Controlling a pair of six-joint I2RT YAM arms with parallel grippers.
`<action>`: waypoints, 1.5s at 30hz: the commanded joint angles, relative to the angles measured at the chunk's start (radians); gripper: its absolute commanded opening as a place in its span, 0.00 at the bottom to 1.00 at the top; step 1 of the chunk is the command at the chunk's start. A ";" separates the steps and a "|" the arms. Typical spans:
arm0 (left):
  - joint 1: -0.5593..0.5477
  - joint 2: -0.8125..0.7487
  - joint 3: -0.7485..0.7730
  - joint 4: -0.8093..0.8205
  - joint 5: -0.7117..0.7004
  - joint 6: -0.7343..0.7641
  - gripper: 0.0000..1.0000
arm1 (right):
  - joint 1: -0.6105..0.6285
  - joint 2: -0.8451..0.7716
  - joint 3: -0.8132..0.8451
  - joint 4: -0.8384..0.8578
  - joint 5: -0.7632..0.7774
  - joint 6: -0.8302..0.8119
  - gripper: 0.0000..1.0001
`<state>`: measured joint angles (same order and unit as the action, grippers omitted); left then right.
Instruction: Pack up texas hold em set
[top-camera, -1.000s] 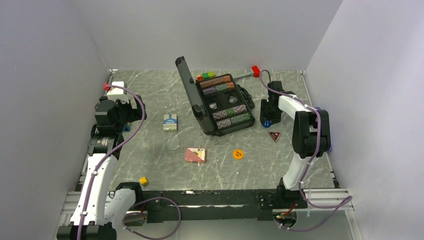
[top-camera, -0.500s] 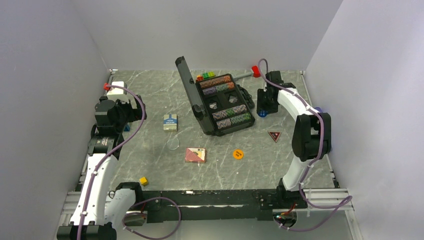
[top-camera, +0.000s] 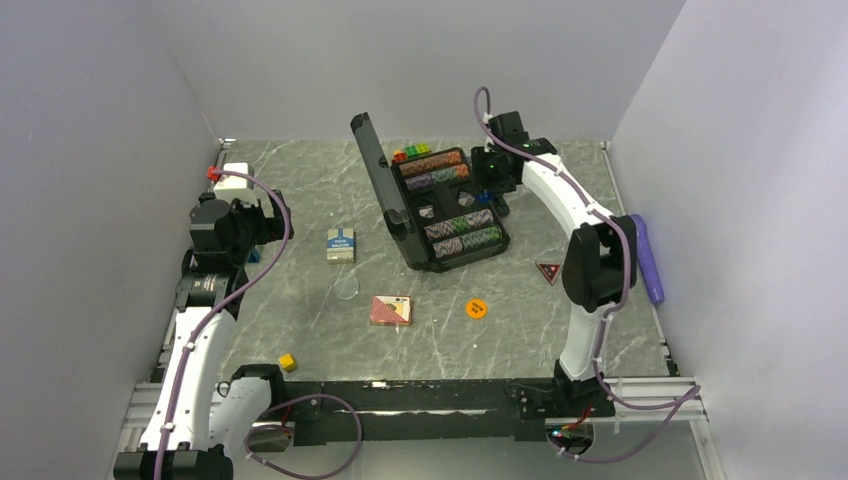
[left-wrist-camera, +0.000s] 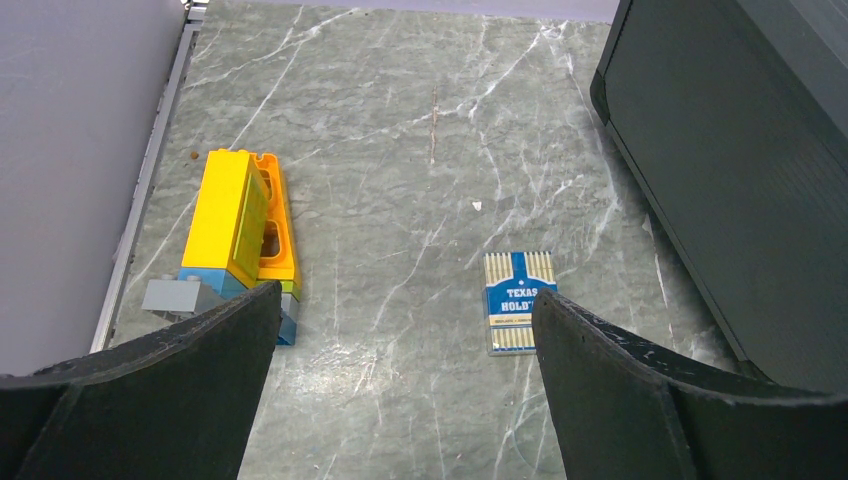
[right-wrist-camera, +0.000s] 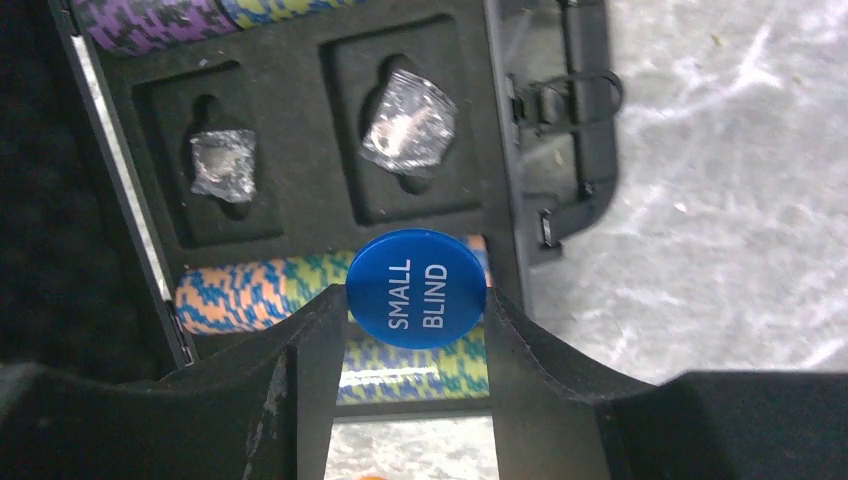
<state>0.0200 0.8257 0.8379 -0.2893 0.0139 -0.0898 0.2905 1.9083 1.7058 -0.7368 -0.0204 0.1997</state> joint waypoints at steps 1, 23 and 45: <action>0.003 -0.019 0.009 0.039 0.005 0.002 0.99 | 0.031 0.085 0.102 -0.014 -0.022 0.023 0.39; 0.003 -0.013 0.012 0.039 0.001 0.006 0.99 | 0.042 0.300 0.224 0.026 0.019 0.035 0.39; 0.002 -0.014 0.012 0.039 -0.002 0.007 0.99 | 0.042 0.346 0.207 0.088 0.093 0.052 0.39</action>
<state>0.0200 0.8257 0.8379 -0.2893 0.0132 -0.0898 0.3374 2.2421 1.9114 -0.7132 0.0208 0.2394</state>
